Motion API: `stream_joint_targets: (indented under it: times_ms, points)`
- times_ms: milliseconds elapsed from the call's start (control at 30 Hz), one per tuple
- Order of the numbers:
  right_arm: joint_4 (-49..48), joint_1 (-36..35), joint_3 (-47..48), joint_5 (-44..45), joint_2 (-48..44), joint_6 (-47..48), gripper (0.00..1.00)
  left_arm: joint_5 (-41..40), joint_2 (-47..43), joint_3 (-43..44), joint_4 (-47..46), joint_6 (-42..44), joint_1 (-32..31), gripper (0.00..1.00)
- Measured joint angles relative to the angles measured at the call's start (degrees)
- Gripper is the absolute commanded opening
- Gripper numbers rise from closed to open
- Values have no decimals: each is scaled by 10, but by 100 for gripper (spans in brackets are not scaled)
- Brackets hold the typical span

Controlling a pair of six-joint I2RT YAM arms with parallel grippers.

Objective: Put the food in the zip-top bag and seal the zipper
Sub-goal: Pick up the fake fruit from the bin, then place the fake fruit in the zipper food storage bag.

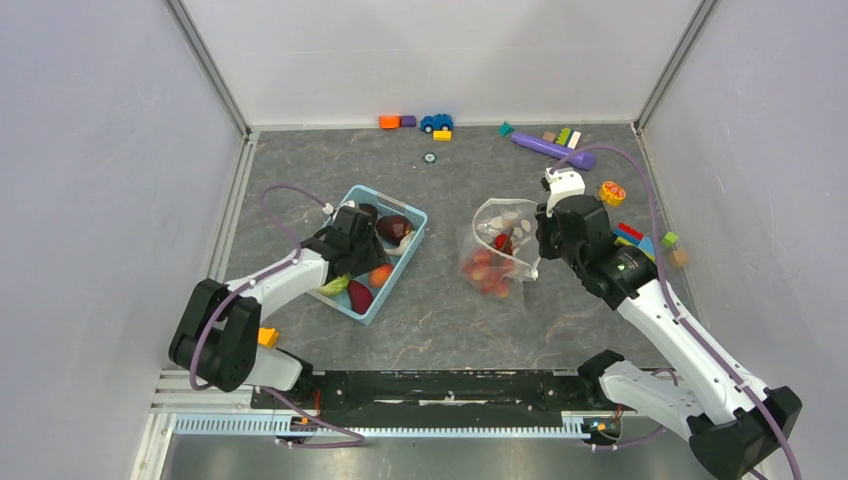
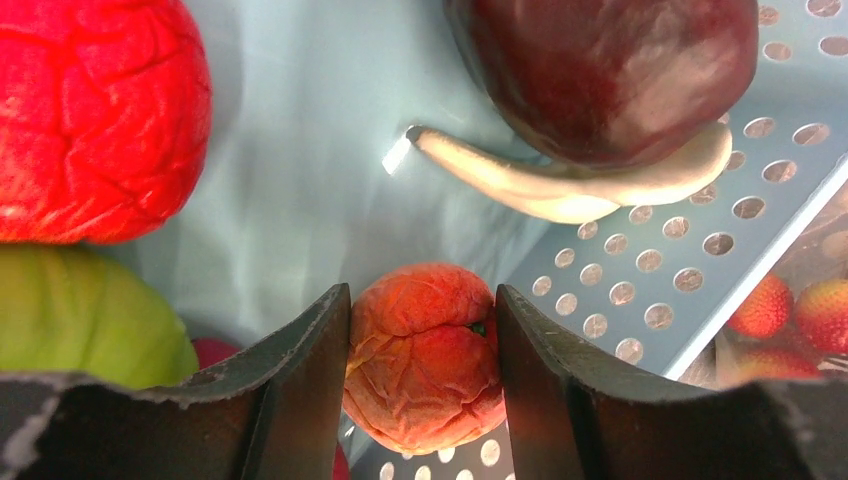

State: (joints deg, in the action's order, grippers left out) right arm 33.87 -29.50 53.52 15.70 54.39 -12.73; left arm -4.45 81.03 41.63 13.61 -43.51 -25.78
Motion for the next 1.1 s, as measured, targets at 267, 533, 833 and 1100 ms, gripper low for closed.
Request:
stream_joint_targets:
  times_ms: [267,533,833,1100]
  points:
    - [-4,0,0,0,0,2,24,-39,-75,35,66,1,0,34]
    - [-6,0,0,0,-6,6,24,-61,-163,92,92,21,0,33]
    - [-14,0,-4,0,-23,8,24,15,-182,159,27,39,-5,31]
    - [-18,0,-10,-2,-32,10,23,64,-108,239,-53,41,-72,30]
